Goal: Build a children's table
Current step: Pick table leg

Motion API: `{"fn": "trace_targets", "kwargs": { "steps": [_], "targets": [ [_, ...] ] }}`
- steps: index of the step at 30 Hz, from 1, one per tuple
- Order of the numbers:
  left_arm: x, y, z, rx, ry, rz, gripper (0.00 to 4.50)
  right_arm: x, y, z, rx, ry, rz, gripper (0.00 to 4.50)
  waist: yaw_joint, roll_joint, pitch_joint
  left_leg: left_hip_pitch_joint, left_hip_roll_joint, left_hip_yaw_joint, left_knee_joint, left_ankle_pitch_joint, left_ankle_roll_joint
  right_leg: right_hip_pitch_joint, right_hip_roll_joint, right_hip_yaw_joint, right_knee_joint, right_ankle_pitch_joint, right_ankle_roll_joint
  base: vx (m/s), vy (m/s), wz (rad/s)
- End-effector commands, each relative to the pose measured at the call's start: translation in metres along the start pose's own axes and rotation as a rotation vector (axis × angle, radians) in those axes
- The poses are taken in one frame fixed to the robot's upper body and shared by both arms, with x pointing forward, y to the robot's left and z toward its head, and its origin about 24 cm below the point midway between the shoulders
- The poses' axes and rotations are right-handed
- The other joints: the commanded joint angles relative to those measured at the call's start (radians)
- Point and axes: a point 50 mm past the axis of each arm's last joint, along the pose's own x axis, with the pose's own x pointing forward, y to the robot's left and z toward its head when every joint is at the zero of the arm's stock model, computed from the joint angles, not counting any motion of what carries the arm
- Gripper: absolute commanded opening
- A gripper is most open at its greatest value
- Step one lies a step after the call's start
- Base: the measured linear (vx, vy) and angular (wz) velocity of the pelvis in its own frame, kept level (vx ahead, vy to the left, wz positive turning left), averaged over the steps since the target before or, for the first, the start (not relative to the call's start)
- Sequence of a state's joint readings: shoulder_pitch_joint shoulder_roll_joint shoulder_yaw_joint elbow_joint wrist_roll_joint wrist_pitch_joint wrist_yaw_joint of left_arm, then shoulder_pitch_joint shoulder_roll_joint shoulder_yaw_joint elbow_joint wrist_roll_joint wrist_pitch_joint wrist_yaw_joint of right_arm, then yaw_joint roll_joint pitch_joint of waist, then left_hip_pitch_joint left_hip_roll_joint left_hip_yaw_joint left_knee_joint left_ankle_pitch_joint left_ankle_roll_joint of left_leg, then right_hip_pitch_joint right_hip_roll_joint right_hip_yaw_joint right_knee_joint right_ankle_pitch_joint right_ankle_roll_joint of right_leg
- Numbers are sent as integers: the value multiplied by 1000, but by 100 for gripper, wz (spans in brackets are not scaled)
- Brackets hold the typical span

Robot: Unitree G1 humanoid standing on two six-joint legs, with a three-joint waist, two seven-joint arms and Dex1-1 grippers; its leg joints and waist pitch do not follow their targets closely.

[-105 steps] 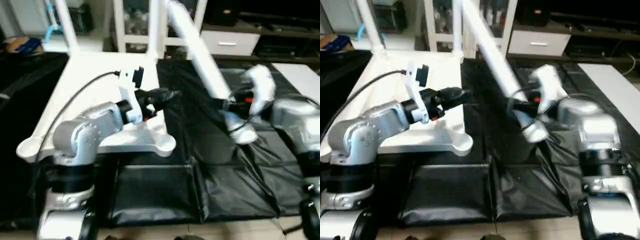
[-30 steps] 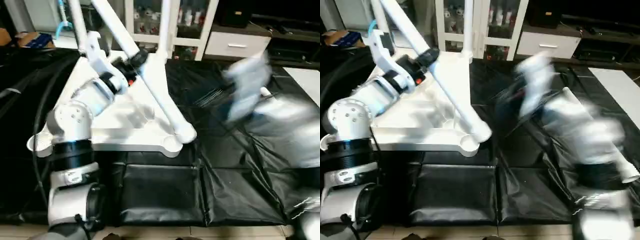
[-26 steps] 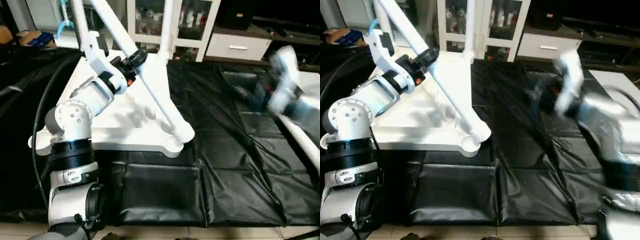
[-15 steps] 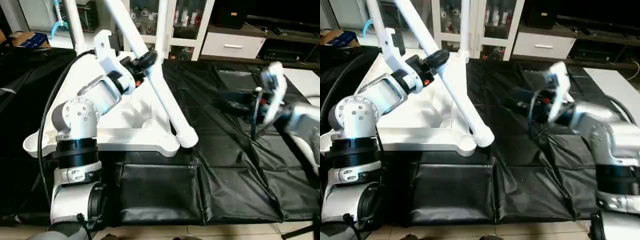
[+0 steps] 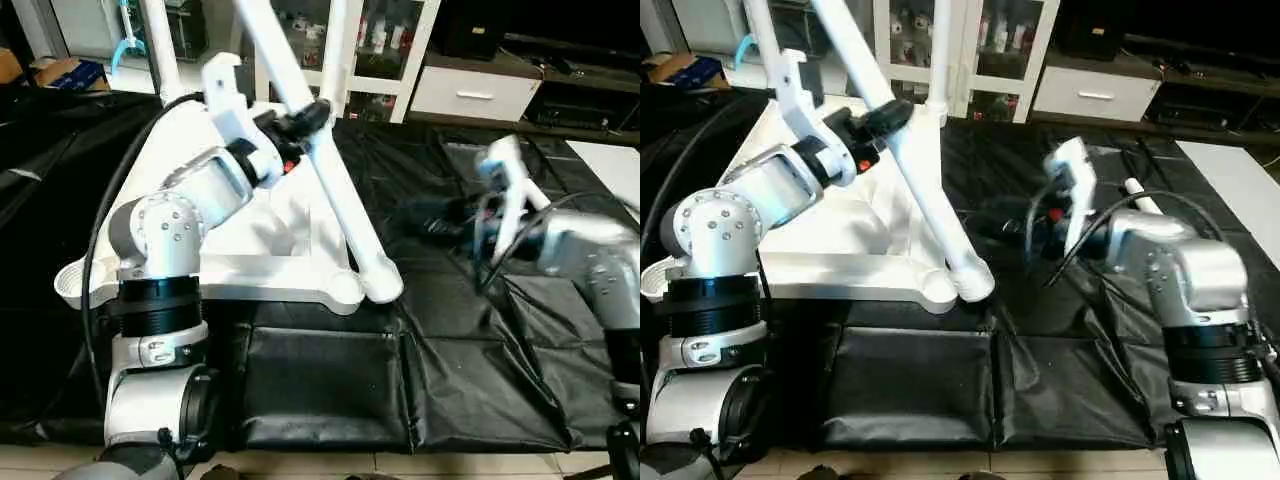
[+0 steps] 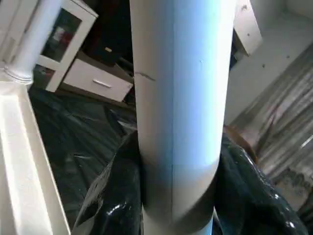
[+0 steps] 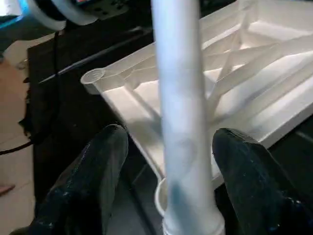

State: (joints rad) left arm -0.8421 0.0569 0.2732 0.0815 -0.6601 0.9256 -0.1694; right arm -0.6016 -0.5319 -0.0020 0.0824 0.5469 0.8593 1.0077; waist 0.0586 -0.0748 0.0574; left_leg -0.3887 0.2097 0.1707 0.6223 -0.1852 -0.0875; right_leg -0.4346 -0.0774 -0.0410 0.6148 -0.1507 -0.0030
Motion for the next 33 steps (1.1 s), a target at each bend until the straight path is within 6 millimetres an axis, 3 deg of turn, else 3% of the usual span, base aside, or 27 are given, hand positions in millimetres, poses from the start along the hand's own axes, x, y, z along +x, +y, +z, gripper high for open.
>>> {"fn": "trace_targets", "kwargs": {
  "steps": [1, 10, 11, 14, 22, 33],
  "targets": [
    [4, -15, 7, 39, -8, -55, 164, 0, 0, 7, -15, -3, 3, 311, 0, -5, -79, 13, 6, 9, -63, -108, 40, 68, -34, 21, -67, -218, -176, 0, 0, 0],
    [4, -32, 4, 108, 44, -145, 164, 16, 0, 7, 8, 14, -5, 311, -1, -3, -81, 14, 6, 10, -62, -80, 38, 67, -33, 21, -58, -167, -197, 0, 0, 0],
    [4, -35, 4, 115, 49, -159, 164, 18, 0, 6, 12, 26, 0, 311, 1, 8, -80, 15, 7, 8, -64, -84, 34, 67, -34, 21, -58, -165, -200, 0, 0, 0],
    [4, -42, 3, 167, 67, -201, 164, 22, 1, -1, 21, 83, 1, 311, 0, 0, -79, 16, 7, 9, -65, -103, 27, 68, -32, 21, -61, -174, -195, 0, 0, 0],
    [4, -46, 8, 205, 62, -221, 164, 20, -4, -25, -6, 255, -61, 311, 0, 2, -79, 15, 6, 9, -65, -112, 4, 71, -33, 23, -62, -179, -182, 0, 0, 0],
    [3, -51, 8, 215, 73, -258, 164, 23, -3, -30, -10, 240, -48, 311, -2, 4, -80, 16, 6, 8, -65, -120, 11, 70, -32, 23, -60, -170, -193, 0, 0, 0]
  ]
}}
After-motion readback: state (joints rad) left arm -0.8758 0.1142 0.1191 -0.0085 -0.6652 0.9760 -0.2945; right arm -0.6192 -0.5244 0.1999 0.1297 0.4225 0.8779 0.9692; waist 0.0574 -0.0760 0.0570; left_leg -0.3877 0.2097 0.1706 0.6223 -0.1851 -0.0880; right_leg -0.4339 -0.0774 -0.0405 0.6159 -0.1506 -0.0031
